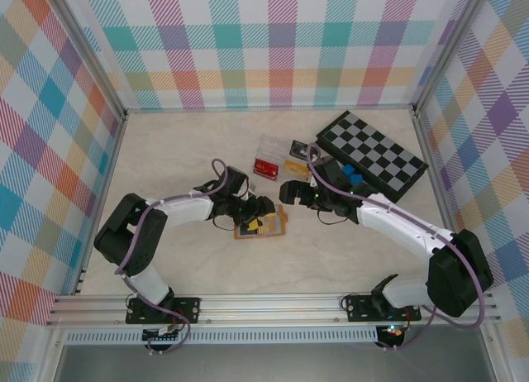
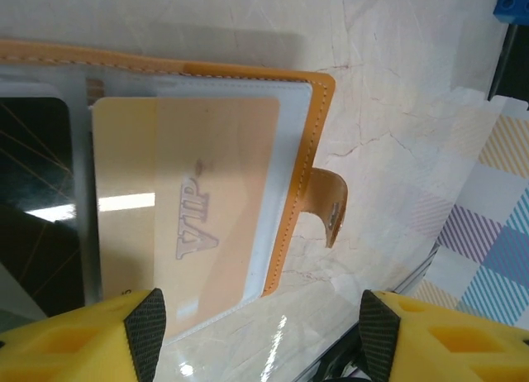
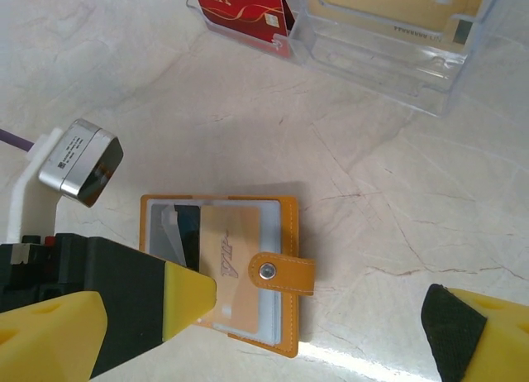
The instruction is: Take the credit cards out of the card holder
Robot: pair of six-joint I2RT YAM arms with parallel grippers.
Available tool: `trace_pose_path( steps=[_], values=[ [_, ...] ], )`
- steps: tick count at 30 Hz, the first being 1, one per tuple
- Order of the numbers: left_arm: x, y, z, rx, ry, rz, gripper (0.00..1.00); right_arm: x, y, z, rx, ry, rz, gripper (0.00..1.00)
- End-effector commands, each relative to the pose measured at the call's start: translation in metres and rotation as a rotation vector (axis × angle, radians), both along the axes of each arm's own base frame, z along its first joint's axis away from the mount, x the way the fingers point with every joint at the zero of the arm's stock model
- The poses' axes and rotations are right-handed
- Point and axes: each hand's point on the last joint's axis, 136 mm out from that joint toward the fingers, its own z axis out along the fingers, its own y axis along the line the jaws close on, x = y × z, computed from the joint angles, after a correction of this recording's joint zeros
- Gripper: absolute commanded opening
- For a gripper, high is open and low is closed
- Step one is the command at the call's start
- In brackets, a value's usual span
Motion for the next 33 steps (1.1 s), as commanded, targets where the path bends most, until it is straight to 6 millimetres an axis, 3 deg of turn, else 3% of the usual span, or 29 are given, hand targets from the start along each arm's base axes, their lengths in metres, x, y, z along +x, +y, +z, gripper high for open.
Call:
trace_pose_path(
  steps=[1,7,13,18,24,33],
  values=[
    [0.009,0.013,0.018,0.007,-0.017,0.055,0.66,-0.003,0.001,0.003,0.000,-0.011,0.042,1.00],
    [0.011,0.056,0.026,0.065,-0.032,0.146,0.63,-0.009,0.028,-0.003,0.044,0.044,0.156,0.89],
    [0.001,0.075,0.023,0.095,-0.016,0.183,0.60,-0.017,0.065,-0.019,-0.023,0.101,0.256,0.63],
    [-0.002,0.073,0.020,0.104,-0.020,0.184,0.53,-0.021,0.087,-0.045,-0.081,0.152,0.288,0.41],
    [-0.003,0.057,0.016,0.080,-0.027,0.158,0.43,-0.019,0.079,-0.073,-0.160,0.221,0.224,0.33],
    [-0.006,0.039,0.003,0.059,-0.003,0.121,0.33,-0.018,0.070,-0.093,-0.232,0.281,0.180,0.25]
  ],
)
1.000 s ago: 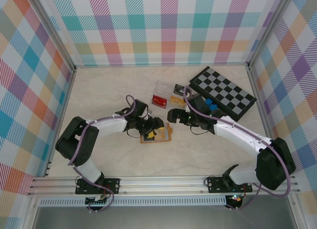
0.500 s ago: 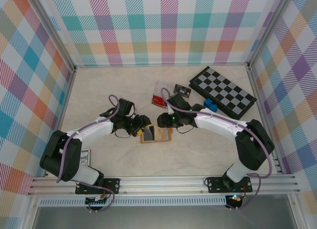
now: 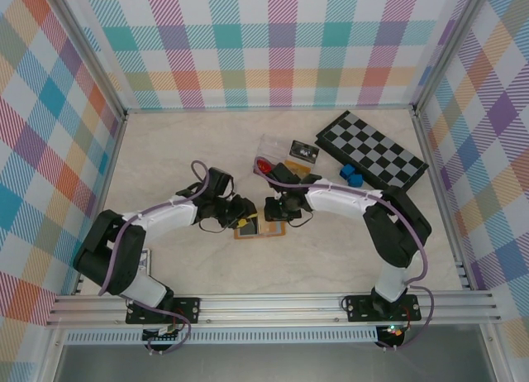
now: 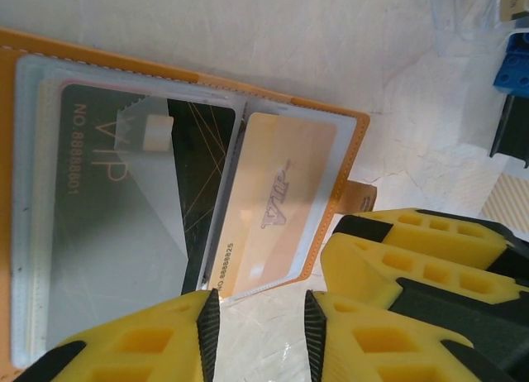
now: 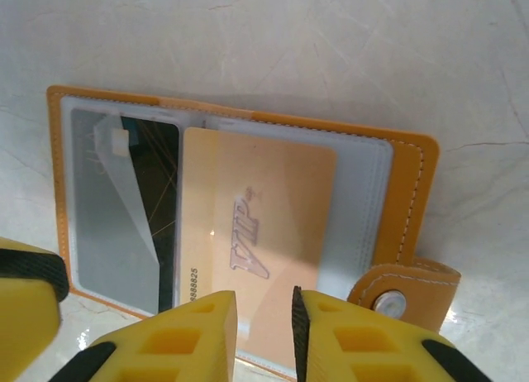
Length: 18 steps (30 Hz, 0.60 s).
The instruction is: Take the credit cards out of the card holder
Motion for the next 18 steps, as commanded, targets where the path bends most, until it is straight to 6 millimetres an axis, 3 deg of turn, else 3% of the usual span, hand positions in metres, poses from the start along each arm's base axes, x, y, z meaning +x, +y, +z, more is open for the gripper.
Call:
trace_pose_path(
  steps=[1,6,18],
  values=[
    [-0.004,-0.006,-0.007,-0.017,0.019,-0.012,0.32,0.002,-0.005,-0.004,-0.036,0.022,-0.029,0.24],
    [-0.002,-0.009,-0.011,-0.018,0.027,-0.017,0.27,0.001,-0.007,-0.013,-0.065,0.041,-0.029,0.24],
    [-0.002,-0.015,-0.021,-0.013,0.051,-0.034,0.27,-0.002,-0.012,-0.031,-0.109,0.084,-0.034,0.25]
  ],
)
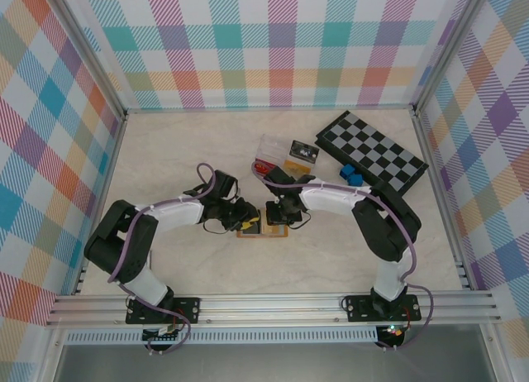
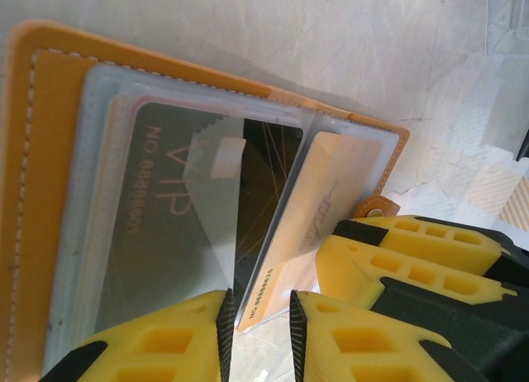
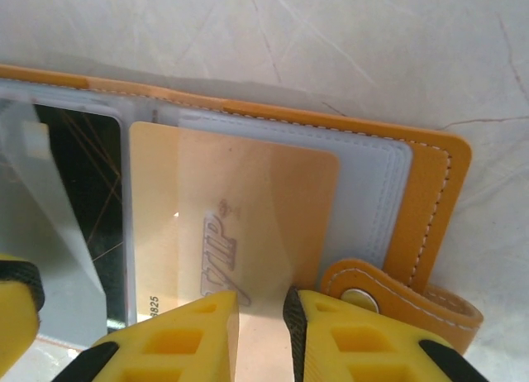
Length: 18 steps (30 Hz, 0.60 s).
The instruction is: Take the credit cards out of the card holder
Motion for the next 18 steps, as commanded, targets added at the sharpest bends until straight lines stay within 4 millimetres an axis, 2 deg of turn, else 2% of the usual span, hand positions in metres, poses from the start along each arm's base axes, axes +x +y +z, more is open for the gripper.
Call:
trace_pose_path(
  steps=[1,7,18],
  values=[
    [-0.003,-0.009,0.000,-0.017,0.008,-0.028,0.27,0.001,-0.004,-0.007,-0.032,0.028,-0.024,0.25],
    [-0.005,-0.012,-0.004,-0.017,0.017,-0.042,0.27,-0.003,-0.006,-0.017,-0.033,0.063,-0.032,0.25],
    [-0.006,-0.018,-0.010,-0.021,0.032,-0.064,0.26,-0.004,-0.005,-0.023,0.047,0.119,-0.064,0.25]
  ],
)
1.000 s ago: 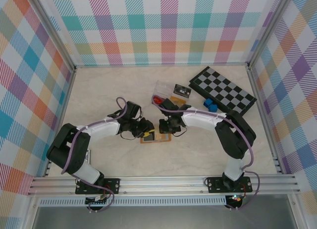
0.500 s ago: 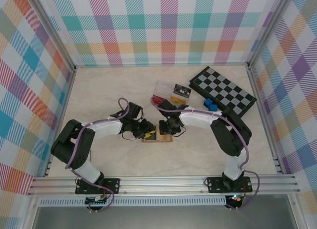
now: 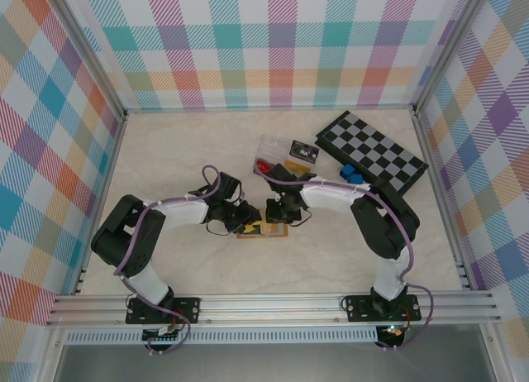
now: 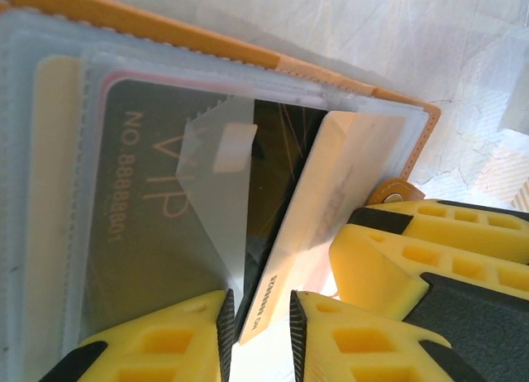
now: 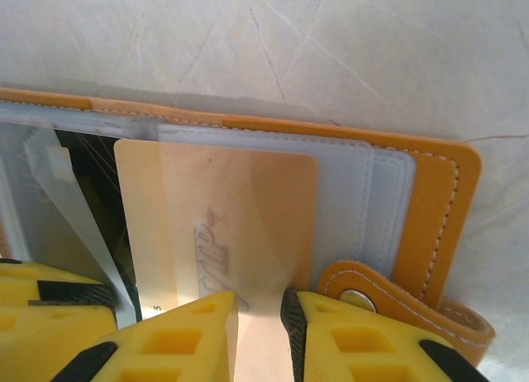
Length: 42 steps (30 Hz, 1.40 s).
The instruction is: Take the credit cards out of the card holder
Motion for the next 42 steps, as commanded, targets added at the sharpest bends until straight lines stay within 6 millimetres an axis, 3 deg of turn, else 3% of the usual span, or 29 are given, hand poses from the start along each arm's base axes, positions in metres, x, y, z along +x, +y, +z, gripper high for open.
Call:
trace_pose_path(
  steps=[1,20,31,42],
  values=[
    [0.000,-0.007,0.001,-0.008,-0.004,-0.026,0.26,-0.011,-0.007,-0.021,0.000,0.076,-0.024,0.25],
    [0.004,-0.014,0.001,-0.035,-0.012,-0.041,0.25,-0.011,-0.007,-0.025,0.083,0.135,-0.056,0.25],
    [0.004,-0.014,0.003,-0.040,-0.032,-0.053,0.17,-0.011,-0.009,-0.027,0.079,0.140,-0.062,0.25],
    [-0.002,0.005,0.005,0.070,-0.044,-0.069,0.07,-0.007,-0.009,-0.012,0.133,0.119,-0.074,0.27]
  ],
)
